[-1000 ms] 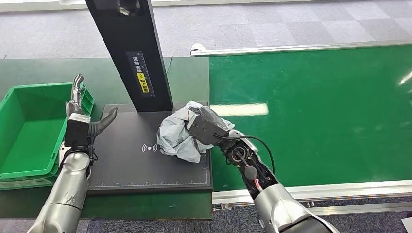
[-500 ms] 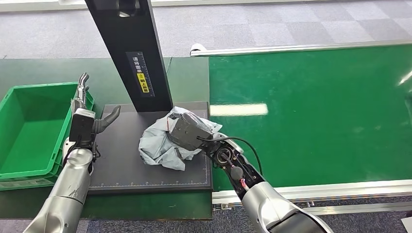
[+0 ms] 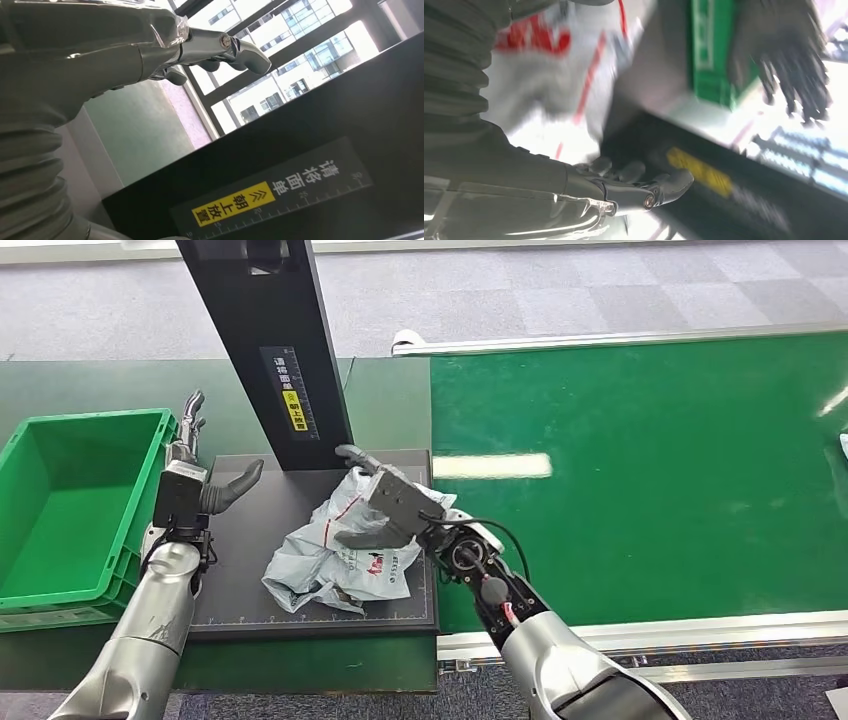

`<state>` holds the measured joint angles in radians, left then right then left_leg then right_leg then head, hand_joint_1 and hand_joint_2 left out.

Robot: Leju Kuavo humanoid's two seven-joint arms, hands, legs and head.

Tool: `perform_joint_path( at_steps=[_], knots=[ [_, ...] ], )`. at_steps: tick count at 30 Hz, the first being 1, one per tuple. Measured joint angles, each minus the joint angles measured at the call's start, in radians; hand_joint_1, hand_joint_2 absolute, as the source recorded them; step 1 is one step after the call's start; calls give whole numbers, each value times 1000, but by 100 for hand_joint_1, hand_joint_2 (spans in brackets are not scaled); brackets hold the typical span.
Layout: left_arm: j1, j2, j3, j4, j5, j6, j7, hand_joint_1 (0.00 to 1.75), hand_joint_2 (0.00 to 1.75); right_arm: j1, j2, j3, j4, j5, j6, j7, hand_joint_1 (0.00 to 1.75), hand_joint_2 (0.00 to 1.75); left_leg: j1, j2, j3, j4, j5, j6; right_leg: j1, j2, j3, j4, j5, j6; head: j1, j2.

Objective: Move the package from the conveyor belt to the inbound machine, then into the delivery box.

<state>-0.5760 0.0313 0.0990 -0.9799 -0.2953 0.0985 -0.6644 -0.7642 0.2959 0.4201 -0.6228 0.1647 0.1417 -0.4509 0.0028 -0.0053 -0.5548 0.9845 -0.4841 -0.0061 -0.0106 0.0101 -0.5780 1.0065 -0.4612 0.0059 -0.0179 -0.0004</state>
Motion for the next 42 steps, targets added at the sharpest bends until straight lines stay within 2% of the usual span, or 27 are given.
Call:
perform_joint_path(
  at_steps=[4,13,21,25,28,30,33,38,42],
  knots=[
    [12,-3,0,-37,3,-13,5,0,175,9,-38,-25,-133,-19,2,33,0,175,0,0,0,0,0,0,0,0,0,0,0,0,0,0],
    [35,-8,-11,-103,25,-43,8,0,175,60,-97,-76,-335,-51,-37,26,0,175,0,0,0,0,0,0,0,0,0,0,0,0,0,0],
    [116,6,-45,-285,64,-106,35,0,175,236,-188,-225,-589,-108,-90,-6,0,175,0,-1,-1,0,-1,0,0,0,0,-1,0,0,0,0],
    [133,11,-59,-340,65,-129,49,0,175,304,-211,-280,-665,-109,-94,-12,0,175,0,0,-1,0,-1,0,0,0,-1,-1,0,0,0,0],
    [138,17,-81,-355,79,-240,73,0,175,351,-221,-303,-713,-100,-113,-23,0,175,0,-1,0,0,-1,0,0,-1,0,-1,0,0,0,0],
    [140,25,-106,-352,70,-341,93,0,175,409,-228,-317,-764,-94,-124,-41,0,175,0,-2,0,0,-1,0,0,-2,0,-1,0,0,0,0],
    [137,35,-165,-316,0,-404,108,0,175,512,-234,-326,-856,-88,-135,-56,0,175,0,-1,-1,0,-1,0,0,-2,0,-1,0,0,0,0],
    [114,48,-296,-210,-110,-402,128,0,175,606,-234,-343,-951,-77,-147,-41,0,175,0,-1,-1,0,-1,0,0,-1,-1,-2,0,0,0,0],
    [98,58,-365,-119,-171,-331,154,0,175,642,-234,-351,-989,-72,-140,-36,0,175,0,-1,0,0,-1,0,0,-1,0,-2,0,0,0,0]
  ],
)
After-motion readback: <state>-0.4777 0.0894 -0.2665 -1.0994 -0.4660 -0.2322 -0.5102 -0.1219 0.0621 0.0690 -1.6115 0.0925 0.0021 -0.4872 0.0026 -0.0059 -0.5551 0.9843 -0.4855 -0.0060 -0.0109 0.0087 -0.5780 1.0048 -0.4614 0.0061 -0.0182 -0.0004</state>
